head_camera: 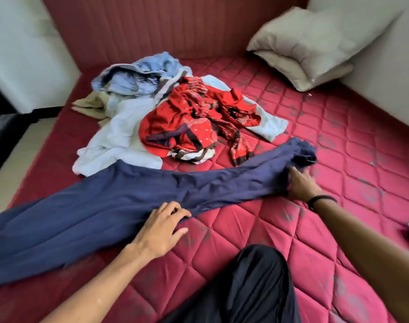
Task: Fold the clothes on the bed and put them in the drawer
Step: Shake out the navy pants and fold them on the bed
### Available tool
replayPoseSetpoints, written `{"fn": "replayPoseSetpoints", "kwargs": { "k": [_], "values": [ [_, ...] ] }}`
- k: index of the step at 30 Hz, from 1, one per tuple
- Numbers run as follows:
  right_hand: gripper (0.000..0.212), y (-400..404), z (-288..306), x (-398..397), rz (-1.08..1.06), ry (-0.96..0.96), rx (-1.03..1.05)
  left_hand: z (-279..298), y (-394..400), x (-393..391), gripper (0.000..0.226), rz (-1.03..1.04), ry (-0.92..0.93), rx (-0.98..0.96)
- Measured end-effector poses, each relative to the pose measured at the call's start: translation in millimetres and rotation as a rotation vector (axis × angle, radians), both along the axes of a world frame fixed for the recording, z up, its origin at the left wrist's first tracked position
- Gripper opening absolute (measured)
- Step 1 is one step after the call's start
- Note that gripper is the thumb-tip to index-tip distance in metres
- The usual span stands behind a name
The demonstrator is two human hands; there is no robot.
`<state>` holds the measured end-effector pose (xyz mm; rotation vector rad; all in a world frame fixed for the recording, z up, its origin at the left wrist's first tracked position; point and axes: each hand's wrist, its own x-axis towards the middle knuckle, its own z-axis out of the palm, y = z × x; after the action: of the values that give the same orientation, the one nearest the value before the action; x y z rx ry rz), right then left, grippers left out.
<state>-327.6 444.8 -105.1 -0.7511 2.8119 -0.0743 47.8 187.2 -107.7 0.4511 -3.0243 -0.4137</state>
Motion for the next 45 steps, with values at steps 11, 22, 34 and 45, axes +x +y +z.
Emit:
{"fn": "replayPoseSetpoints", "kwargs": {
  "k": [11,22,34,45],
  "values": [
    [0.064,-40.0,70.4,128.6,0.260,-0.091,0.311,86.5,-47.9,117.7,0.048,0.176,-0.386,0.137],
    [0.040,-152.6,177.8,194.5,0.431,-0.138,-0.045,196.0,-47.2,22.2,0.013,0.131,0.062,0.065],
    [0.036,-62.4,154.1,-3.8,0.191,0.083,0.032,73.8,-70.1,-132.9,0.012,0.024,-0.060,0.182],
    [0.036,-35.1,29.5,-131.1,0.260,0.092,0.243,-12.4,-77.4,-190.4,0.012,-0.061,0.033,0.432]
  ]
}}
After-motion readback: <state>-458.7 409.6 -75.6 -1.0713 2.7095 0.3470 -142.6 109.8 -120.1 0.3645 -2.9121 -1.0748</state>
